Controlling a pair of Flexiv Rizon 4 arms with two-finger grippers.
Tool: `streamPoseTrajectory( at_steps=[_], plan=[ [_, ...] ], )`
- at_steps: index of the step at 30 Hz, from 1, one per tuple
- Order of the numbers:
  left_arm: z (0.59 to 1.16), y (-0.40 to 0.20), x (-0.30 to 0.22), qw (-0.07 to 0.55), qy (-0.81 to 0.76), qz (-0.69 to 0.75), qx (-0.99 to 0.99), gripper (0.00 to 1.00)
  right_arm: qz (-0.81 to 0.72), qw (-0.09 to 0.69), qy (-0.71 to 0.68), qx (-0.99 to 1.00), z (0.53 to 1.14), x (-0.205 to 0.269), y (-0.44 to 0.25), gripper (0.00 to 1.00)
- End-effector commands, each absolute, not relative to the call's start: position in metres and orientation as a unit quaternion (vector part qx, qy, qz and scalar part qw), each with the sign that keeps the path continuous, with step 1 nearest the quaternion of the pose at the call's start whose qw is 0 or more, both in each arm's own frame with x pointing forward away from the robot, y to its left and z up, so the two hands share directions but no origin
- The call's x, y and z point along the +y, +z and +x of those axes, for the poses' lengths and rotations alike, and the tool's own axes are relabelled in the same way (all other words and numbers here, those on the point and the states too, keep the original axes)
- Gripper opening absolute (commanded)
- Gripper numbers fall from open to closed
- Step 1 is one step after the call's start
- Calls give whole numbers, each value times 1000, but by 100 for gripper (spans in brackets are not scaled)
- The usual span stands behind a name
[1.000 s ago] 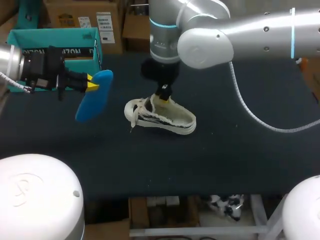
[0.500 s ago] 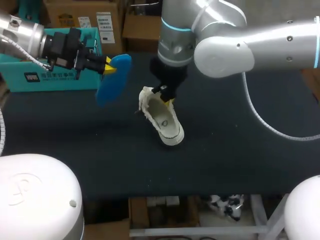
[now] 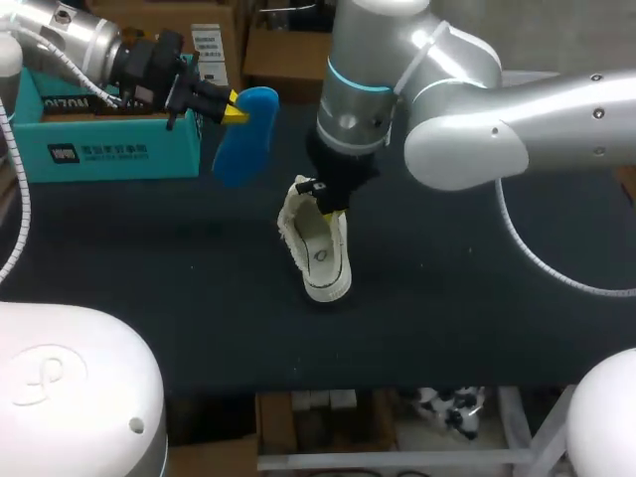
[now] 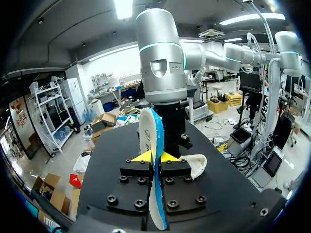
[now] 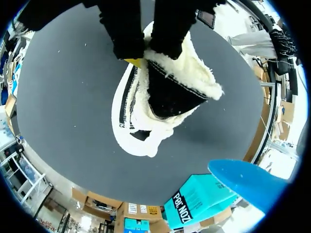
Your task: Open the shoe tongue, take the insole out of the shoe, put the insole back into the shoe, and pack the shoe into the shoebox
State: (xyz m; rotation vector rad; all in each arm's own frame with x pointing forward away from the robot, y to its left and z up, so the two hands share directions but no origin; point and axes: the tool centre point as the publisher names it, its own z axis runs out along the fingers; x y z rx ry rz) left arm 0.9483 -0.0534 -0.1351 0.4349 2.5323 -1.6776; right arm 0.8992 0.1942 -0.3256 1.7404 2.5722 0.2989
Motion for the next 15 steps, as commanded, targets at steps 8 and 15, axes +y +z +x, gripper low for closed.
streamPoseTrajectory(
  at_steps=[8, 15],
  plan=[
    [960, -142, -55, -35, -538, 186, 821, 0, 568, 10, 144, 810, 899, 175, -343, 100],
    [949, -133, -64, -41, -545, 197, 814, 0, 591, 13, 149, 793, 880, 152, -322, 100]
  ],
)
